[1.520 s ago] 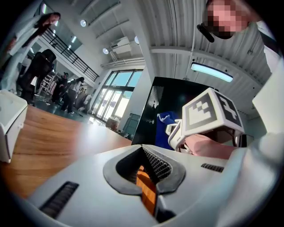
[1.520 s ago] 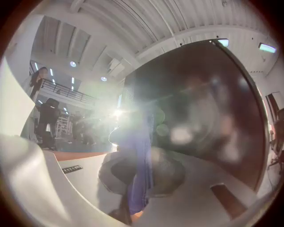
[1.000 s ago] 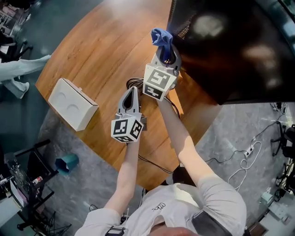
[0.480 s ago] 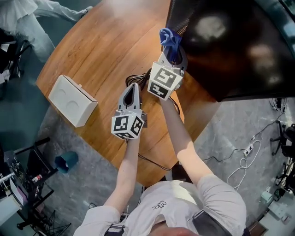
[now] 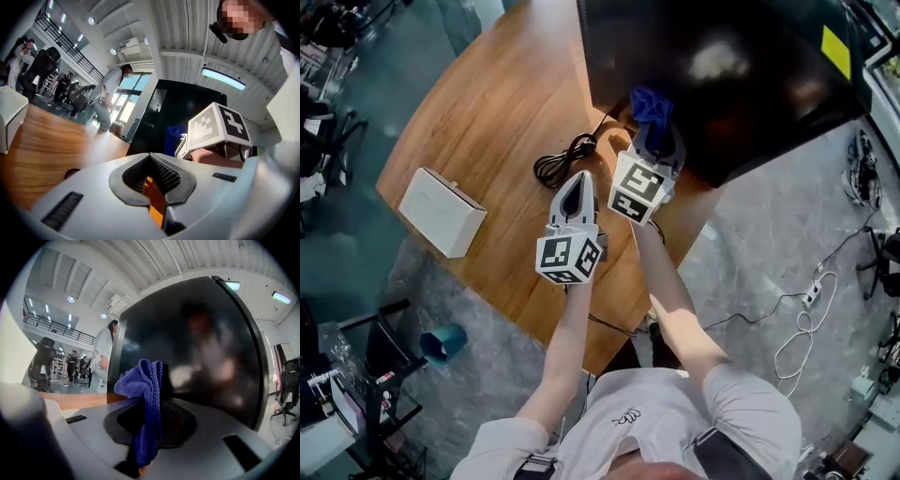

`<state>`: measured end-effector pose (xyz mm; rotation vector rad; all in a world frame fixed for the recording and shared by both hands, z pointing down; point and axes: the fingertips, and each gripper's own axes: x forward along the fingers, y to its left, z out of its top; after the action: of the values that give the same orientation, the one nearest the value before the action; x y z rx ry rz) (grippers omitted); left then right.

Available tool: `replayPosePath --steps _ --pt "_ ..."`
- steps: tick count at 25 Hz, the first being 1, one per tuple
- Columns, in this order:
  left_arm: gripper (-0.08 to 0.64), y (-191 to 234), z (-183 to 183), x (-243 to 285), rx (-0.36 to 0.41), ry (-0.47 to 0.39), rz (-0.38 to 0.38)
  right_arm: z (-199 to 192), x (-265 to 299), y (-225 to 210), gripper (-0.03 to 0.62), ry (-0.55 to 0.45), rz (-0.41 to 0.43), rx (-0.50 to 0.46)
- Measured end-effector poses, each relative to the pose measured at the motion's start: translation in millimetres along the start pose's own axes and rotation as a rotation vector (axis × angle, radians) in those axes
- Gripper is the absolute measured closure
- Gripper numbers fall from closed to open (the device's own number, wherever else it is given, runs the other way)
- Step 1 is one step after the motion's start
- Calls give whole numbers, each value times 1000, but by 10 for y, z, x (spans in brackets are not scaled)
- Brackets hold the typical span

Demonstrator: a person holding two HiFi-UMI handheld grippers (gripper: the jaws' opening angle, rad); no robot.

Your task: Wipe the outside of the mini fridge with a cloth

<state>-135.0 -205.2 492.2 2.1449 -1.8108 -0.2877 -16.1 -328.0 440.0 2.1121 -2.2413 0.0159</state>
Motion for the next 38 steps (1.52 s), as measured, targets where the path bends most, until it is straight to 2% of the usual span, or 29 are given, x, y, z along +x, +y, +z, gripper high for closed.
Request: replayPosePath --steps 5,10,16,24,32,38 --pt "555 -357 -30 -168 -26 -15 -16 -11 -344 -503 531 4 -53 2" --pt "555 -753 -89 -183 -14 -20 -42 -92 -558 -951 531 16 -79 -6" --pt "555 -1150 -203 -183 -6 -11 -79 -103 -778 -1334 531 11 -89 -32" --pt "555 -1402 -419 -245 -15 13 -75 -164 -955 -1724 531 14 -117 -56" --pt "555 -1511 -345 -165 -4 -5 -87 -156 -1024 -1906 531 14 -131 -70" --pt "555 -1340 -341 -98 -6 3 -75 -24 -1089 -1557 531 -21 -60 -55"
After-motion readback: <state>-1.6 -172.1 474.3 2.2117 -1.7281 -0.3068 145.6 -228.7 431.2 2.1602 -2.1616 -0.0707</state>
